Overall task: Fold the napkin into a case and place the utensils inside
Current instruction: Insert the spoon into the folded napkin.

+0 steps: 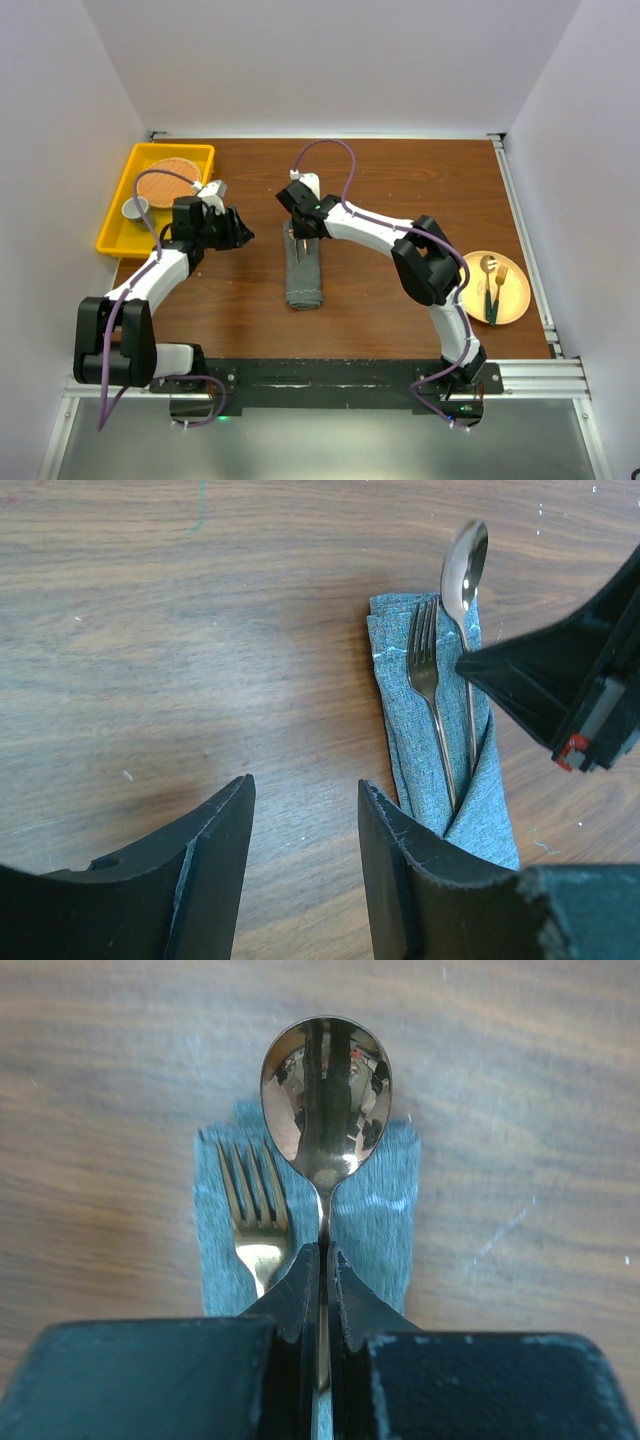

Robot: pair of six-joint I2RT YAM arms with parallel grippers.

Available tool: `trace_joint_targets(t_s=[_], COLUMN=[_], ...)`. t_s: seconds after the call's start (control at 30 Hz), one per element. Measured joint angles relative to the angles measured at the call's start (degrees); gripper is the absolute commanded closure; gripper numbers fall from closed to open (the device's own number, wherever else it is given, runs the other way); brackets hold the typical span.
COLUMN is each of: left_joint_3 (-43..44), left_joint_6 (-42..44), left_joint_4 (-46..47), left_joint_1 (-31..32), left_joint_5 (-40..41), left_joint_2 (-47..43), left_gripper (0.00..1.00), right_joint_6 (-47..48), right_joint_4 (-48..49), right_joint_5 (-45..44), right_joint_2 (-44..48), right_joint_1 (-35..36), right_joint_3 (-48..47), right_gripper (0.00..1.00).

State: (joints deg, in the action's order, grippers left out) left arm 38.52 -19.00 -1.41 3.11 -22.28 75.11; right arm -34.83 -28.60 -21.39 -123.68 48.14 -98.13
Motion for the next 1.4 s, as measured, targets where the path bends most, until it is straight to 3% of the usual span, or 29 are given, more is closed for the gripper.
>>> trace_joint_targets(t_s=[0.67, 0.7, 0.73, 0.93, 1.03, 1.13, 1.3, 1.4], left_joint_3=[-0.6, -0.7, -0.8, -0.8, -0.8, -0.8, -0.8, -0.8], left_joint_6=[0.1, 0.1, 0.1, 0.1, 0.1, 0.1, 0.1, 0.1], left_joint_4=[0.0, 0.0, 0.0, 0.0, 0.0, 0.0, 0.0, 0.0], left_joint_1=[-0.1, -0.1, -0.1, -0.1, -0.1, -0.1, -0.1, -0.1], left_joint_5=[0.0, 0.0, 0.0, 0.0, 0.0, 0.0, 0.0, 0.0], left_joint_2=[-0.6, -0.6, -0.6, -0.6, -0.6, -0.6, -0.6, -0.6], left_gripper=[0.50, 0.50, 0.50, 0.50, 0.50, 0.50, 0.50, 0.50], right_joint_6=[-4.5, -4.6, -4.7, -5.1, -5.3, -5.6, -5.9, -5.9], right_joint_4=[-2.5, -2.5, -2.5, -2.7, -2.9, -3.3, -4.2, -4.6], right_joint_5=[1.6, 1.6, 1.7, 3.0, 3.3, 3.6, 3.8, 4.1], right_joint_2=[2.6, 2.6, 2.6, 2.6, 2.6, 2.6, 2.7, 3.3], right_joint_1=[0.8, 0.8, 0.8, 0.8, 0.8, 0.9, 0.9, 0.9], right_joint_3=[3.9, 3.9, 3.9, 4.0, 4.0, 4.0, 4.0, 4.0], right_gripper=[0.99, 0.97, 0.88, 0.82, 0.71, 0.68, 0.47, 0.44])
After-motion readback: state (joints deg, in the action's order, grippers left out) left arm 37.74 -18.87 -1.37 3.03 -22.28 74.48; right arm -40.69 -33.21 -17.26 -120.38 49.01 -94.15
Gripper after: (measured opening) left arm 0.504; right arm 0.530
